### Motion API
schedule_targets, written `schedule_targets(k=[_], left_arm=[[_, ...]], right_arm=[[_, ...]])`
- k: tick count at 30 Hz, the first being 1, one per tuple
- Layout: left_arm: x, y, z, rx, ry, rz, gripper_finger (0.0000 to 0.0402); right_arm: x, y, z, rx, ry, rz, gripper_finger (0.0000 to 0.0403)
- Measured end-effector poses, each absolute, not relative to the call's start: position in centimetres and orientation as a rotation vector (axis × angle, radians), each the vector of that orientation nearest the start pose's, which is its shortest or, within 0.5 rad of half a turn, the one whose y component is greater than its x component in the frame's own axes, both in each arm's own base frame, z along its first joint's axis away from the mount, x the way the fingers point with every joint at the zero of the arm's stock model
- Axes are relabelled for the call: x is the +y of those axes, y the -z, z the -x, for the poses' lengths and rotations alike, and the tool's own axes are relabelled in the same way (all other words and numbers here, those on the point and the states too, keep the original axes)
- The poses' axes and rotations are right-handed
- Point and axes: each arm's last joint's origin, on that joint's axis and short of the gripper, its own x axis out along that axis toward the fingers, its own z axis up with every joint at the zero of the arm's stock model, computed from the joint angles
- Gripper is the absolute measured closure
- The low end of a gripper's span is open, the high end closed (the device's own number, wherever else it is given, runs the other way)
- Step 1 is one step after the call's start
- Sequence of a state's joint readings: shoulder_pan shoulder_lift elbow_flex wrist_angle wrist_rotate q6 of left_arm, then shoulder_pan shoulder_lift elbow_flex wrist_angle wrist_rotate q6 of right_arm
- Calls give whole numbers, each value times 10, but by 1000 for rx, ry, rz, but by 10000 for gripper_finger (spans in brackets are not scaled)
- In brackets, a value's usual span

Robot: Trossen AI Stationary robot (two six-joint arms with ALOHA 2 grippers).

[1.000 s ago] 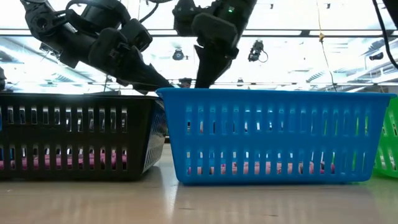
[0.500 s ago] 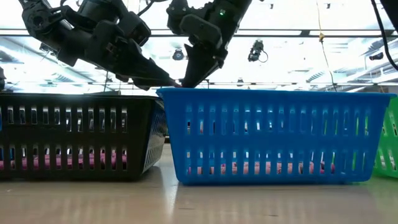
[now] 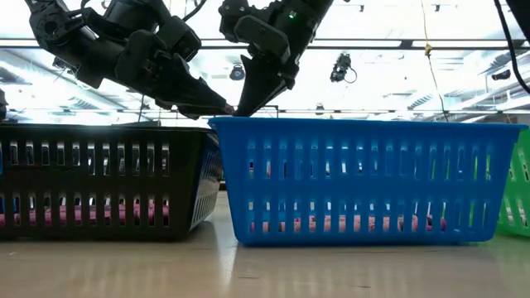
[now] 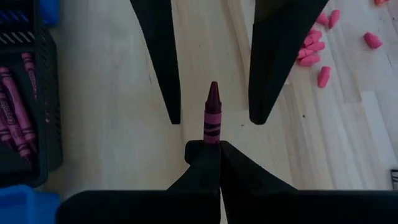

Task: Sort crayons
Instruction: Put the dark pink crayon into the black bin

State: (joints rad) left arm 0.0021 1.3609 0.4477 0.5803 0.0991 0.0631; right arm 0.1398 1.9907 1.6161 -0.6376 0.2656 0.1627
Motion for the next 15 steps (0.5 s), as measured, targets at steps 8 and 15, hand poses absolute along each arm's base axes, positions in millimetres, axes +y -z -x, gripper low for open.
schedule_targets(k=[8, 15], left_arm=[[-2, -173, -253, 330, 107, -46, 281], [-2, -173, -253, 334, 87, -49, 349]], right_arm=[[52, -230, -426, 962, 195, 49, 396], [52, -231, -427, 955, 195, 47, 396]])
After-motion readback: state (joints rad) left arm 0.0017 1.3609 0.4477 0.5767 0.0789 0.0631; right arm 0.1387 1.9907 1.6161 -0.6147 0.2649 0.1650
